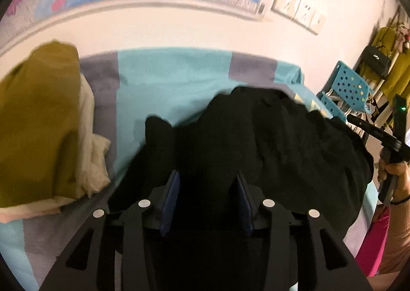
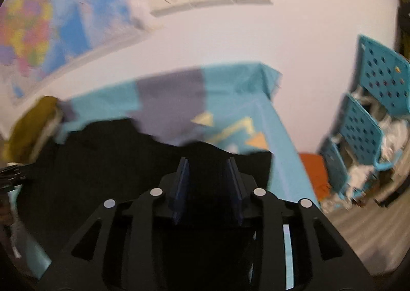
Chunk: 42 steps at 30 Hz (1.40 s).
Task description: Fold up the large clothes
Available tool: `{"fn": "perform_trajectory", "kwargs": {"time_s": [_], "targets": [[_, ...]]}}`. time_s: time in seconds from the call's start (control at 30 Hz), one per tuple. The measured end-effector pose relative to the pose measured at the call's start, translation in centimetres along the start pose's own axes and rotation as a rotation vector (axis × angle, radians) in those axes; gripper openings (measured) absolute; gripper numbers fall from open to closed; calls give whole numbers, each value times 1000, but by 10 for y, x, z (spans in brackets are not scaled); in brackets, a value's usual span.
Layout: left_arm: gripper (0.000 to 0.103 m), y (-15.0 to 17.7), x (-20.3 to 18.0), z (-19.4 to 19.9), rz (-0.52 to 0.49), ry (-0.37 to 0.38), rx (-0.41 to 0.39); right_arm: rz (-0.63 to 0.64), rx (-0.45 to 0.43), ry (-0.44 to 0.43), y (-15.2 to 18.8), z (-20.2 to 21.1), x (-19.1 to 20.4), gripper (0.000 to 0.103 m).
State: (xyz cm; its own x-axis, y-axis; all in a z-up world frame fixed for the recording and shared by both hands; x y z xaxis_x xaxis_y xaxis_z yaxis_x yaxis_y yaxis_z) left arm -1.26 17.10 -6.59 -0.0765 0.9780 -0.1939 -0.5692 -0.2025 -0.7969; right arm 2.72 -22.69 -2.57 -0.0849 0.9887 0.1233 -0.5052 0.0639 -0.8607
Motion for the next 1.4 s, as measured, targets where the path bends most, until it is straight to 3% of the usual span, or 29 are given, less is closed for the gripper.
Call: {"fn": "perform_trajectory", "kwargs": {"time_s": [0.1, 0.2, 0.3, 0.4, 0.53, 0.7, 1.03, 1.1, 1.17, 1.27, 1.4], "targets": [[46, -5, -4, 7, -24, -5, -34, 73, -18, -112, -4, 15, 36, 37], [47, -3, -7, 2, -37, -7, -24, 118, 33, -220, 7, 7, 69, 41], [47, 5, -2, -14, -27, -32, 26, 133, 129, -224, 30, -23, 77, 41], [48, 14, 5, -23, 0, -37, 59, 142, 171, -181, 48, -42, 71, 39], [48, 12, 2, -14, -12, -57, 35, 119, 131, -189, 40, -26, 74, 46], [55, 3, 3, -1, -42, -111, -16, 146, 69, -266, 34, 2, 91, 56], [61, -3, 19, 13, 9, -111, -40, 117, 101, -365, 50, 3, 123, 56], [58, -2, 23, 14, -3, -145, -43, 111, 103, -371, 52, 3, 124, 56], [52, 0, 27, 12, -23, -196, -33, 104, 106, -376, 54, 3, 124, 56], [52, 10, 25, 0, -49, -160, 35, 93, 114, -377, 58, 1, 124, 57], [55, 17, 21, -8, -99, -180, 54, 83, 116, -378, 62, 3, 124, 59]]}}
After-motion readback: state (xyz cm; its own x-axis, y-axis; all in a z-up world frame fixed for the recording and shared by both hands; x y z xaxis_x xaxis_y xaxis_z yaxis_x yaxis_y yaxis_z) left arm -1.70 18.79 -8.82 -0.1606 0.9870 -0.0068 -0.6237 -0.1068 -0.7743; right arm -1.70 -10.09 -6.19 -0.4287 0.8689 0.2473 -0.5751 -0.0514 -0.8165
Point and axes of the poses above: each gripper's, at about its wrist camera, not at the fingertips, and z roughly against the way its jaws point, x to its left, y to its underside, the point moved 4 cm from there along -z, roughly the way its jaws point, and after that the axes turned 13 degrees about -x, right-handed, at the moved point
